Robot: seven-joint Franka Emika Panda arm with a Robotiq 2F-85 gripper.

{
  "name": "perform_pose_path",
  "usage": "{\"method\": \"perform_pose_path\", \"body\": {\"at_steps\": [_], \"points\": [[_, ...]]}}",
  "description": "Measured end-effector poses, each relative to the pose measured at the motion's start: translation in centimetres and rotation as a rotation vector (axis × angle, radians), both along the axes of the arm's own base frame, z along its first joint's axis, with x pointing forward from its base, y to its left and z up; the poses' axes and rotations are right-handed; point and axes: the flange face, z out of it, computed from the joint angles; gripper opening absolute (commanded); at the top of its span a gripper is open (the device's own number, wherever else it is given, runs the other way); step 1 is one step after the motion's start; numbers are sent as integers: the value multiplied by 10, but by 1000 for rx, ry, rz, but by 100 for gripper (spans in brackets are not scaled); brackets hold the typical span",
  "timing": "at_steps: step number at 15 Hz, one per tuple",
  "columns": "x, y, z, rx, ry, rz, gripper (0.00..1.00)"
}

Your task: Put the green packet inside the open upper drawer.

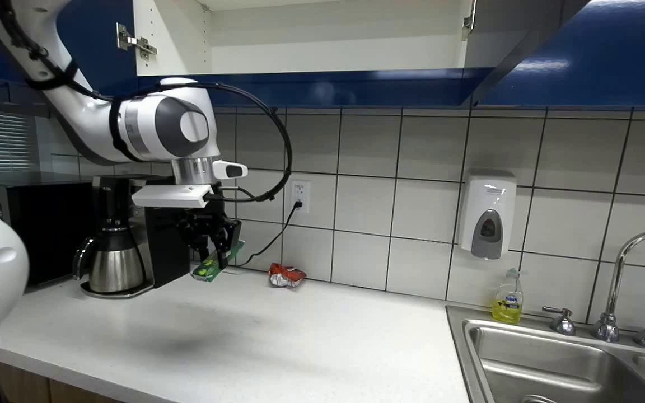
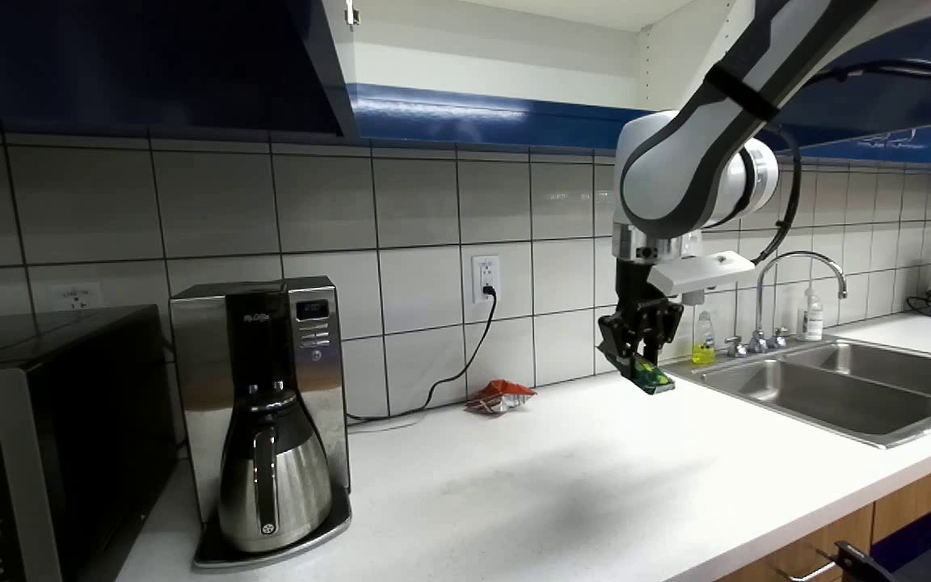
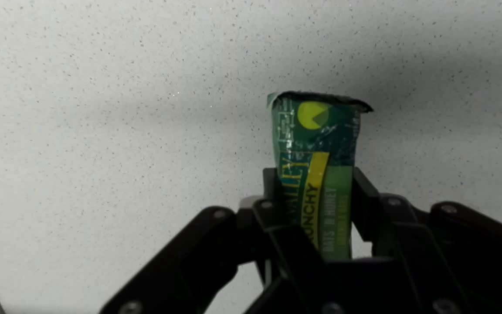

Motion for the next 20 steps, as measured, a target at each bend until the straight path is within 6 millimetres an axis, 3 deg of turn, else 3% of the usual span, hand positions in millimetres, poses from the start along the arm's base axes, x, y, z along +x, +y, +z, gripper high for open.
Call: {"method": "perform_pose_path", "body": {"at_steps": [20], "points": [[-45,39,205,56,-318,-106,16]]}}
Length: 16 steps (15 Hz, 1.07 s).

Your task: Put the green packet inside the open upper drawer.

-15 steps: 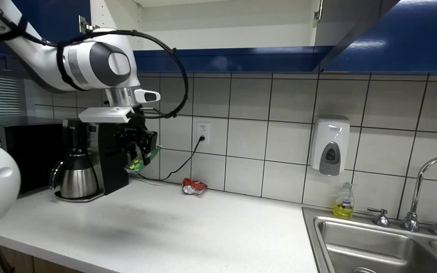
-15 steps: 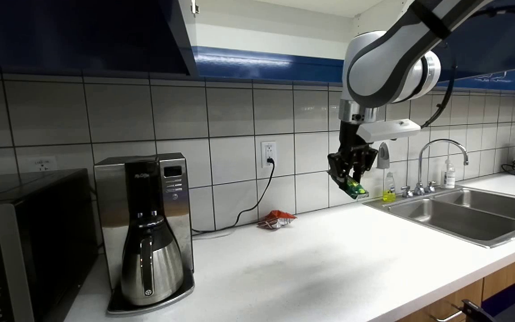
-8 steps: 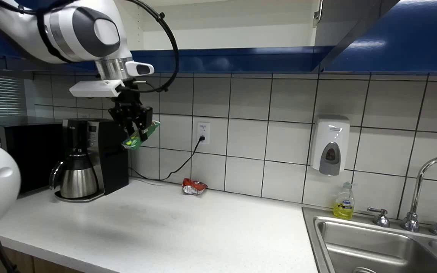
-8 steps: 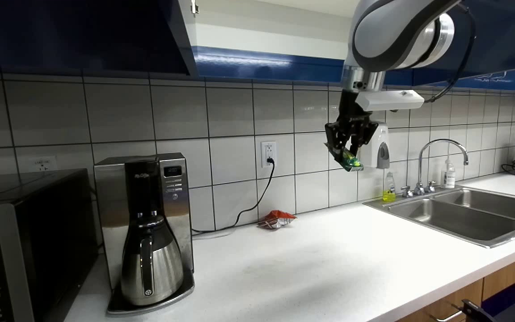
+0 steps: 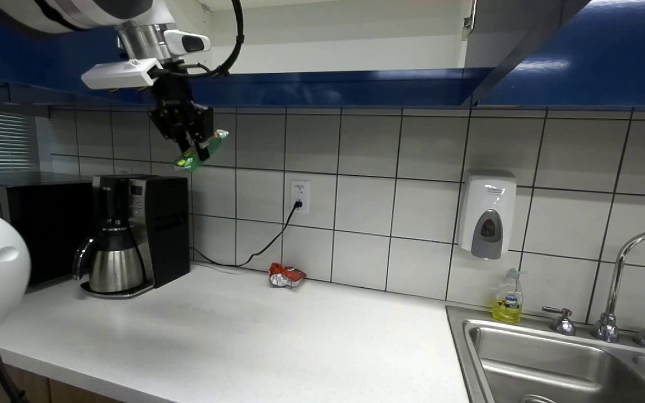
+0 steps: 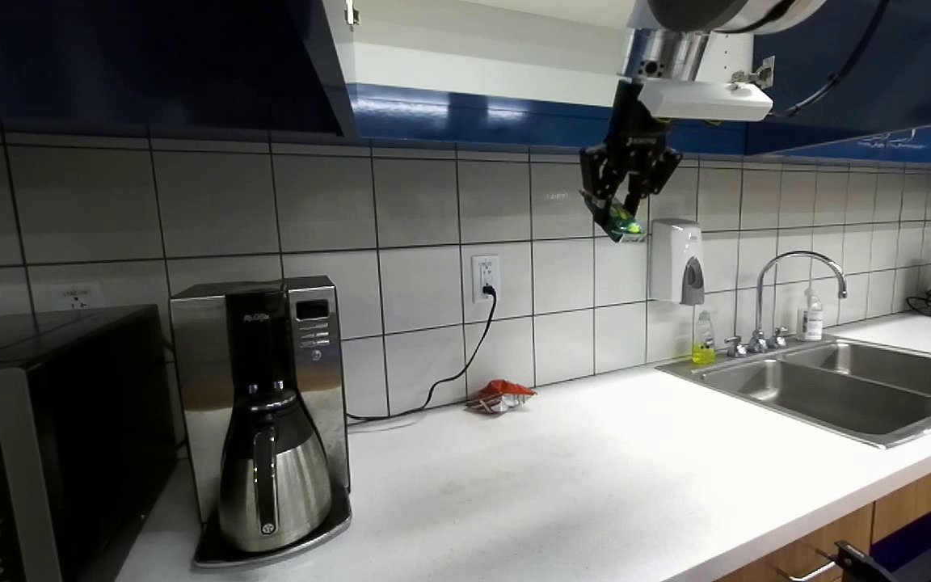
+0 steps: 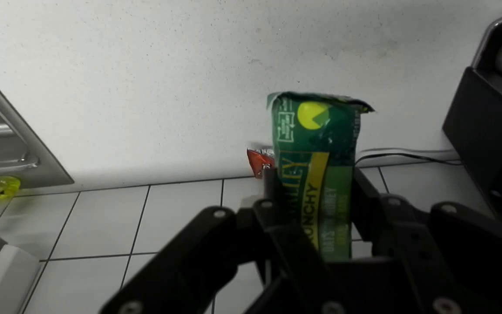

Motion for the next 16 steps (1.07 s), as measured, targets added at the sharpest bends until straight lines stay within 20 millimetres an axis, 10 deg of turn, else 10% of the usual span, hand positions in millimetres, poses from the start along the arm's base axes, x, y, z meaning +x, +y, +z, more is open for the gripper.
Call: {"method": "perform_pose_path", "body": {"at_steps": [16], "points": [[-4,17,132,53,-222,-48,16]]}}
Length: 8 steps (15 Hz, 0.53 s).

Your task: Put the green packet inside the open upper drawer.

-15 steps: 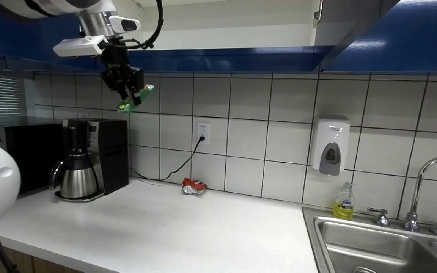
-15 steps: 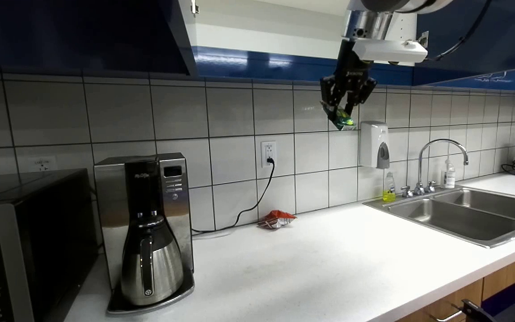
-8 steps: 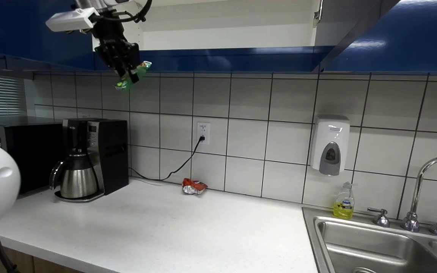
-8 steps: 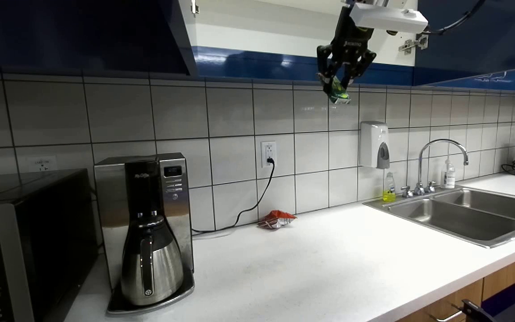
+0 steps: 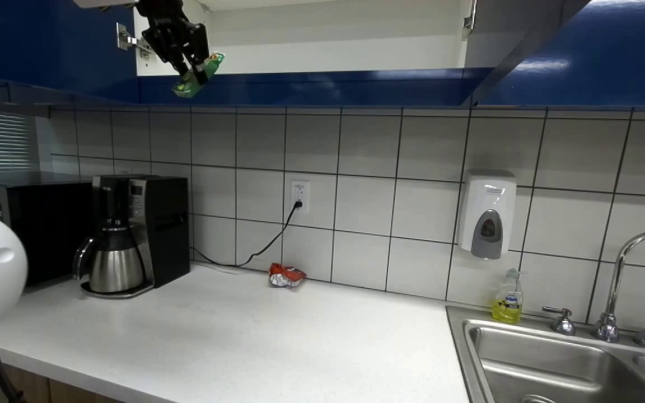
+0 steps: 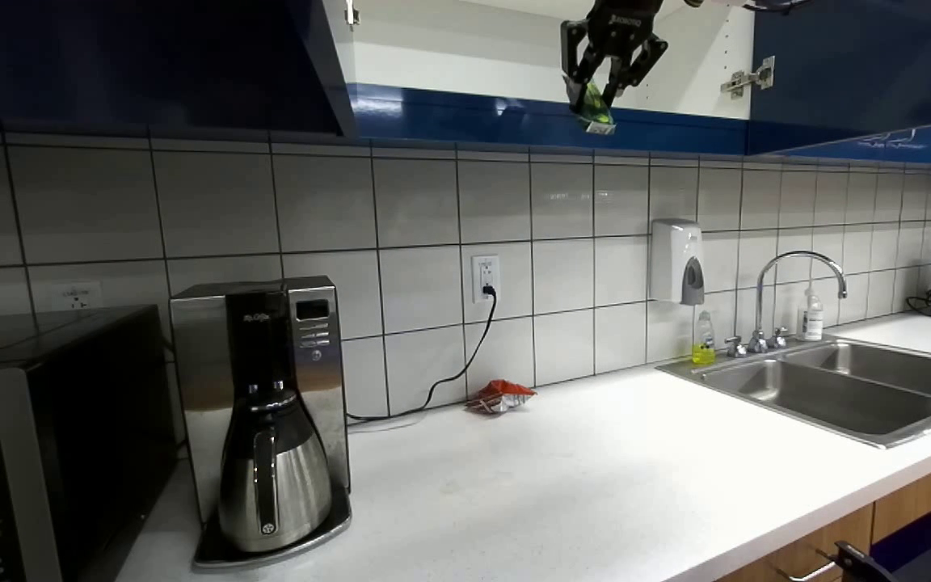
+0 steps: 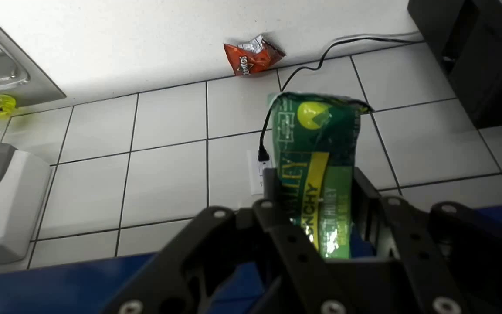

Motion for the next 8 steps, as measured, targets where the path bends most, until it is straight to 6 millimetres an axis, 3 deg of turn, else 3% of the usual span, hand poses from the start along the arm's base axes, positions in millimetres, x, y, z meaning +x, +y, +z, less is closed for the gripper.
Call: {"method": "perform_pose_path", "body": {"at_steps": [8], "points": [[42,2,42,26,-4,-17,16]]}}
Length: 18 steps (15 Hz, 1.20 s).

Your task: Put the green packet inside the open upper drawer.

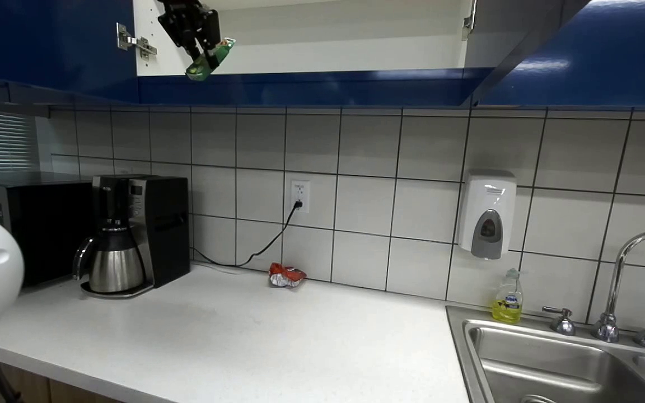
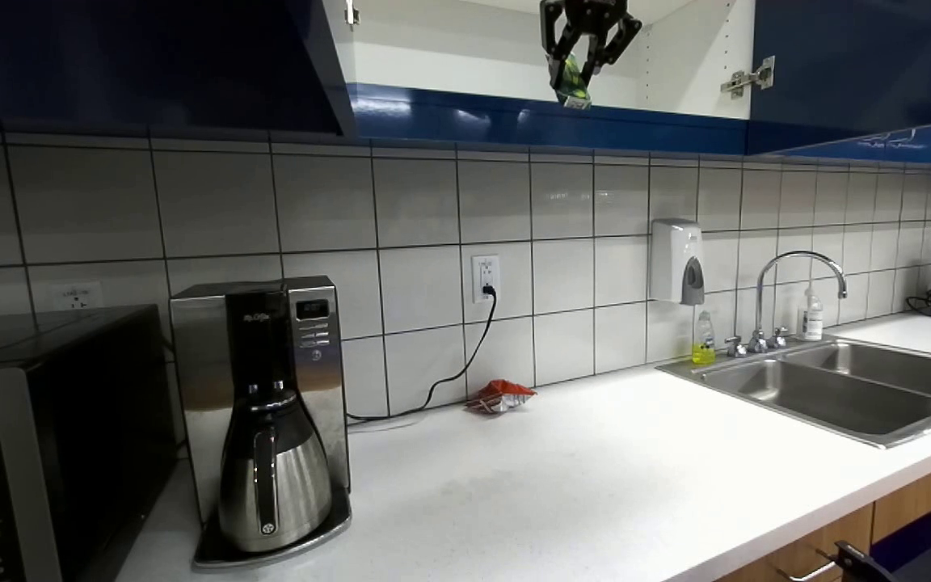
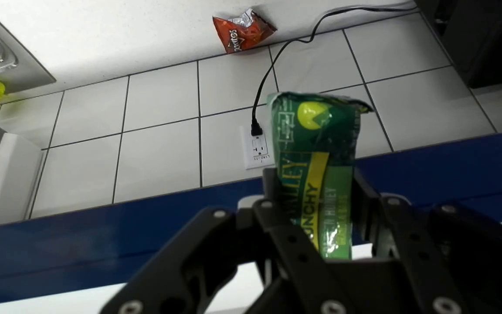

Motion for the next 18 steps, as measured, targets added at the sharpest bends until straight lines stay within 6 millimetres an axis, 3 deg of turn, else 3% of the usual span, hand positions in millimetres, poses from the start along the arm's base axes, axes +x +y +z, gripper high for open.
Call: {"method": "perform_pose_path", "body": {"at_steps": [5,12,18], "points": [[33,-1,23,24,2,-31,16],[88,-7,31,44,27,-84,16],[120,-12,44,71,50,-114,16]]}}
